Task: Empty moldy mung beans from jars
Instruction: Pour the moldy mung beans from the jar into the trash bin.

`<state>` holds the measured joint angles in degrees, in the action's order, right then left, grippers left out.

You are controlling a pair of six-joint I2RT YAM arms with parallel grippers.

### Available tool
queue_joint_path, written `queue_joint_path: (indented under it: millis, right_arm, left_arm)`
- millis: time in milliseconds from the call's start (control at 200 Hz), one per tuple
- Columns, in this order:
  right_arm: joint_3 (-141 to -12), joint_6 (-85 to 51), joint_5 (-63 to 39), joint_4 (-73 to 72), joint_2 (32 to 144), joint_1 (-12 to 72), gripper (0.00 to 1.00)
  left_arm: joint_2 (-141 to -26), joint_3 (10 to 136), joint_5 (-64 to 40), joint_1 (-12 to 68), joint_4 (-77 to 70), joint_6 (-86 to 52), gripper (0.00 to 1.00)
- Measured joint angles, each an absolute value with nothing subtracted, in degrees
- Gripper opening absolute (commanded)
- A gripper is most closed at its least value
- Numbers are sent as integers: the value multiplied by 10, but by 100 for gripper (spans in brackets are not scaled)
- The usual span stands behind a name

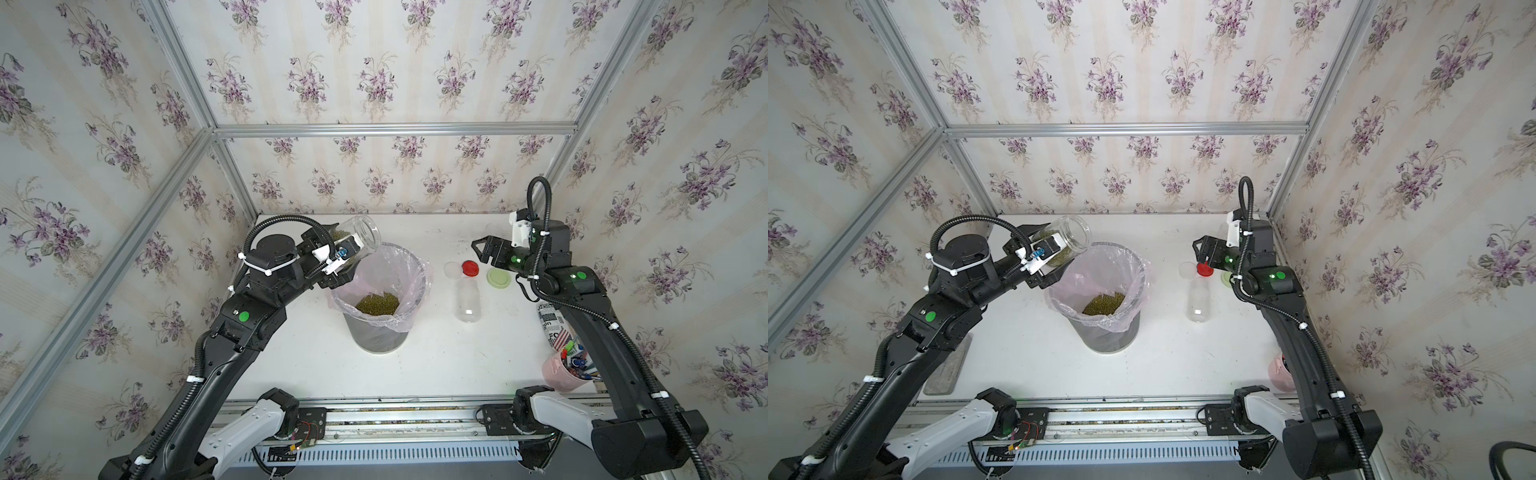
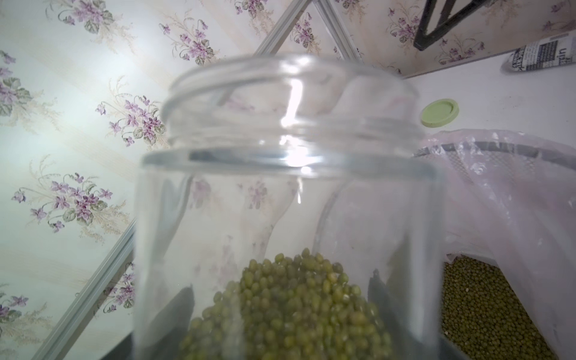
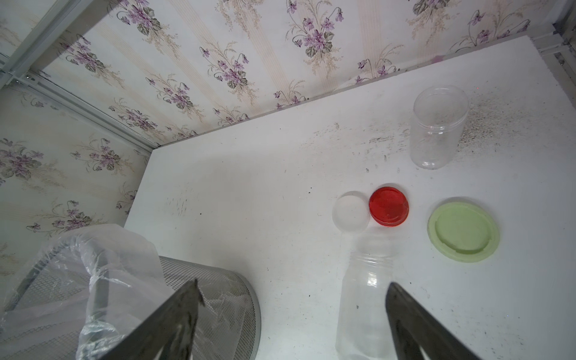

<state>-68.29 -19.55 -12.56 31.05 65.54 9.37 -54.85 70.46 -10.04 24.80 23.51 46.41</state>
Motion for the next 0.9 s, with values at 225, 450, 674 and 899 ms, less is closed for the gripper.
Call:
queue_joint_path:
  millis: [225,450,674,899]
  right_arm:
    - [-686,-195,-131,311,658,95,90]
    - [-689,-194,-132,311,660,96,90]
    - [-689,-193,-133,311,659,97,90]
    - [-689,-194,-133,311,657,98,90]
  left_arm:
    - [-552,712,-124,247,272,563,0]
    - [-567,726,-126,244,297,637,0]
    - [-570,732,-125,242,313,688,0]
    - [-569,735,-124,237,320,735,0]
